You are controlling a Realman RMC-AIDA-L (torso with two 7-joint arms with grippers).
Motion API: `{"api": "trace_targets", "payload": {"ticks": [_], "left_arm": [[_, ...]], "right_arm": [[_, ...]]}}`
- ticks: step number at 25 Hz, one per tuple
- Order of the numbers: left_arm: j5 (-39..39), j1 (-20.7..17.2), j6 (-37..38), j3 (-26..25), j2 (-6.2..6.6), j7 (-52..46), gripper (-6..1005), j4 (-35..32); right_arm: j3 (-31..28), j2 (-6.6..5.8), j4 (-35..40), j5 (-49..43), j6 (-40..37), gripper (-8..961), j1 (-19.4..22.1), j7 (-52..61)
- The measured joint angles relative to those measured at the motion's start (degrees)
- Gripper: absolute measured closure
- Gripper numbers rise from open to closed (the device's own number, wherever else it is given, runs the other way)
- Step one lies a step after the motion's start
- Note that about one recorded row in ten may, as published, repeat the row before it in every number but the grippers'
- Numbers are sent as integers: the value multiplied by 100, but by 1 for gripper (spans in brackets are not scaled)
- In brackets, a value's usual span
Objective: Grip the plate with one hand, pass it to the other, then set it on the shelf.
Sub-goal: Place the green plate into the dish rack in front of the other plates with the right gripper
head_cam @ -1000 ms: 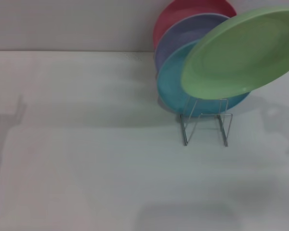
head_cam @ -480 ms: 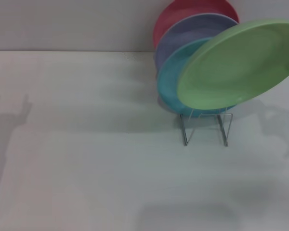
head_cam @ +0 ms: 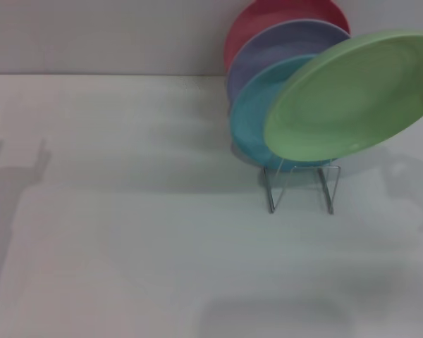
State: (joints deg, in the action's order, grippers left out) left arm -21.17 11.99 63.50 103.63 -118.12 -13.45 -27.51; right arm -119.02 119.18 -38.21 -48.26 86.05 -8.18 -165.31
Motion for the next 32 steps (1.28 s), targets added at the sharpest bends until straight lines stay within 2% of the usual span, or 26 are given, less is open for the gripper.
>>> {"api": "trace_targets", "payload": {"ticks": [14, 32], "left_arm": [[-1, 9, -5, 64, 0, 0, 191, 0], [-1, 79, -5, 78, 0, 0, 191, 0]], "right_arm": [[-267, -4, 179, -293, -36, 847, -91, -3], [-288, -9, 435, -391, -121, 827, -171, -6]]}}
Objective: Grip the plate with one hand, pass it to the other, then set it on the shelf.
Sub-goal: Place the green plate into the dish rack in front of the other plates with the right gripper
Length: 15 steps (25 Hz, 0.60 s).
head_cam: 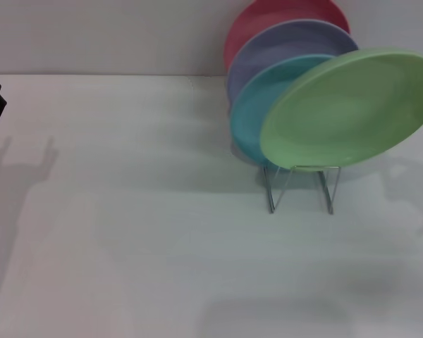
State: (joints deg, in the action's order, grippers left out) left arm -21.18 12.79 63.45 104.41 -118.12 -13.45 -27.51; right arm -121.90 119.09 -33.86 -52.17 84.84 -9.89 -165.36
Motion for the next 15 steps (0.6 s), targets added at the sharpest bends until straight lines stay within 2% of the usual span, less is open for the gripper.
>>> {"api": "trace_targets", "payload": {"ticks": [15], "left_arm": [[0, 95, 1, 15, -1, 0, 190, 70]], "right_arm": [[38, 8, 383, -82, -87, 810, -135, 0]]}}
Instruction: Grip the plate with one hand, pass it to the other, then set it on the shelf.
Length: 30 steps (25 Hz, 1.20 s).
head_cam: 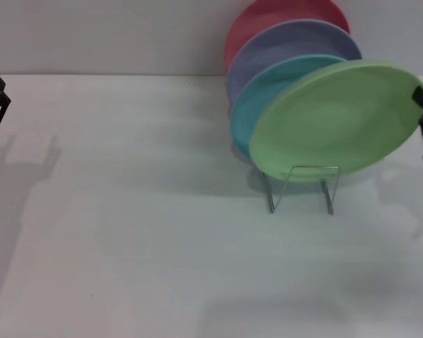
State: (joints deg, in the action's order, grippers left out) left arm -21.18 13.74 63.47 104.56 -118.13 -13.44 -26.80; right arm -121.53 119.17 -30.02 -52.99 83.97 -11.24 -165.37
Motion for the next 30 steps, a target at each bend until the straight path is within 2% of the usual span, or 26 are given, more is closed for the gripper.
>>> {"api": "trace_targets", "payload": {"ticks": [6, 13, 18, 21, 23, 26, 30], "left_arm": [[0, 34, -1, 2, -8, 0, 190, 0], [0, 32, 1, 2, -18, 0, 190, 9], [-1, 26, 12, 2, -23, 15, 190, 59], [-1, 27, 62, 1, -25, 83, 190, 162], [0, 8, 82, -14, -29, 193, 190, 199], [-12, -35, 110, -39, -33, 304, 190, 219], [-47, -31, 163, -52, -34, 533, 190, 348]], "right_arm": [[-3, -5, 141, -316, -97, 803, -120, 2], [-21, -8, 146, -403, -53, 642, -152, 5], [-161, 17, 187, -34, 721, 544, -42, 5], [-194, 41, 254, 626, 1230, 500, 146, 5], [-182, 62, 359, 1455, 1420, 446, 310, 18], [-128, 67, 659, 2651, 1418, 326, 428, 91], [-118, 69, 1089, 3673, 1249, 195, 390, 273]]}}
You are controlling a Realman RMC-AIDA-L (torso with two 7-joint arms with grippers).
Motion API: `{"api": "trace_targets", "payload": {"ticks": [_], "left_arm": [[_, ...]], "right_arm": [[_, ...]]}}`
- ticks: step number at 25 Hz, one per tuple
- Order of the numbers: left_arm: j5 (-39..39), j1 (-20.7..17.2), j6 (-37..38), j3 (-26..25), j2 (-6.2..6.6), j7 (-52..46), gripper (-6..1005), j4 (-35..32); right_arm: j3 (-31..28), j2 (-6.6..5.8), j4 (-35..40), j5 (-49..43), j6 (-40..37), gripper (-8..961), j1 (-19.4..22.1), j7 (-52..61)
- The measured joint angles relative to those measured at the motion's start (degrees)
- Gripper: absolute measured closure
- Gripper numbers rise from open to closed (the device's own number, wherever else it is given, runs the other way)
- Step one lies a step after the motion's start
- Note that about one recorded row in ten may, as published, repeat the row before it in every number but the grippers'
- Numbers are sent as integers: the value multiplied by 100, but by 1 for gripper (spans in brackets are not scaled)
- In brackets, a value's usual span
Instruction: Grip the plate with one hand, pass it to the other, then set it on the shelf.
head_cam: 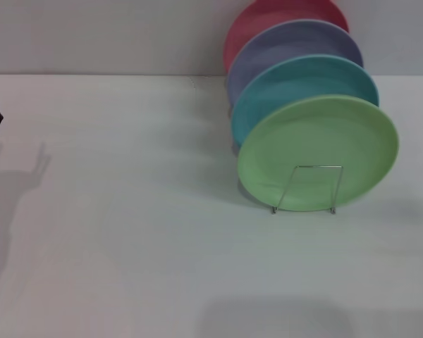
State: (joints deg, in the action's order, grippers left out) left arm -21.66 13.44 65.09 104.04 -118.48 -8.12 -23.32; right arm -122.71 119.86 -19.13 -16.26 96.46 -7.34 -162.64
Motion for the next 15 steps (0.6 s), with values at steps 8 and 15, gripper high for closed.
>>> {"api": "trace_targets", "payload": {"ticks": [8, 15], "left_arm": [[1, 117, 347, -25, 0, 82, 190, 350], [-12, 116, 378, -35, -5, 104, 190, 470]], "right_arm": [[-7, 3, 359, 500, -217, 195, -132, 24], [0, 3, 399, 514, -262, 195, -143, 15]]}}
